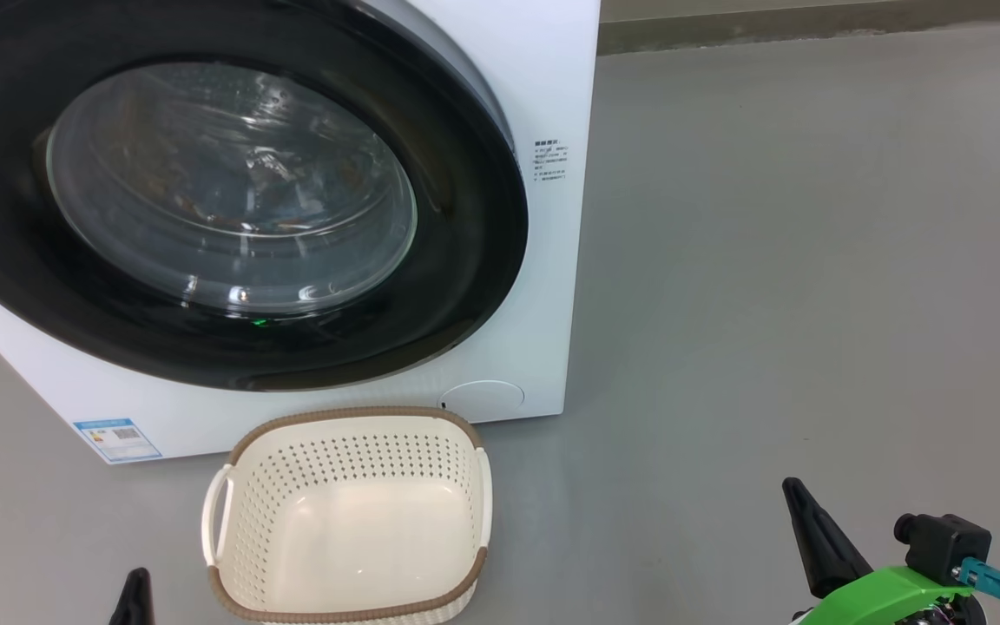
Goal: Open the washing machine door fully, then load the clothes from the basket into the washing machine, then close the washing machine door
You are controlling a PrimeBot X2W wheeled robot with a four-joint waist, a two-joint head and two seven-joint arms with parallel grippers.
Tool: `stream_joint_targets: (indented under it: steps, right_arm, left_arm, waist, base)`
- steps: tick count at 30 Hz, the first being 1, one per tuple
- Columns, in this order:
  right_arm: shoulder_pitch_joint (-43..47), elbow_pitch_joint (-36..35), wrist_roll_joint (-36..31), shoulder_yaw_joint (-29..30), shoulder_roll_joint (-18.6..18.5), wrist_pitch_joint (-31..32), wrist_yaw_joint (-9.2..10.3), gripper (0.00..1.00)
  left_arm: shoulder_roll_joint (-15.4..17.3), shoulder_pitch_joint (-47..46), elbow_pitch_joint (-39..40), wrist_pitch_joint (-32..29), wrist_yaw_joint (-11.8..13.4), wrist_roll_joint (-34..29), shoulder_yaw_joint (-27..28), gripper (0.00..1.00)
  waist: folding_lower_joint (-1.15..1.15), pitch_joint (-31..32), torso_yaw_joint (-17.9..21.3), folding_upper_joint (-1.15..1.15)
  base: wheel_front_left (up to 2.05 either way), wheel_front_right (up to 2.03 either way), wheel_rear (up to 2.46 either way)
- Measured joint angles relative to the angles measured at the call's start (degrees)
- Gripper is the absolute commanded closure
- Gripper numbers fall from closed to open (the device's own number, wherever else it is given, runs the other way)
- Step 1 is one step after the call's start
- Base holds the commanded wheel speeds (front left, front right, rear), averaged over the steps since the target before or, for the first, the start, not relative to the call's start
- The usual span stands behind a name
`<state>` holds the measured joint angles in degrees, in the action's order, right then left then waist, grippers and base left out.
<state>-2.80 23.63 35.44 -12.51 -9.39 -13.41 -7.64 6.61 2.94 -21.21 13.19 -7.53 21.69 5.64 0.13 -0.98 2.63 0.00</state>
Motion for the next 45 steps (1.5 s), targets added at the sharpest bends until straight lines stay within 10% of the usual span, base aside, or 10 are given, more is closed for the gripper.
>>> stream_joint_targets:
  steps: [45]
  right_arm:
    - [-0.16, -2.80, 21.25, 7.12, 2.13, 6.87, 0.00, 1.00]
  left_arm:
    - [-1.41, -1.84, 1.69, -7.16, 0.01, 26.02, -0.16, 1.00]
  waist:
    - [-0.12, 0.21, -0.98, 0.00]
  base:
    - [0.00, 0.00, 0.00]
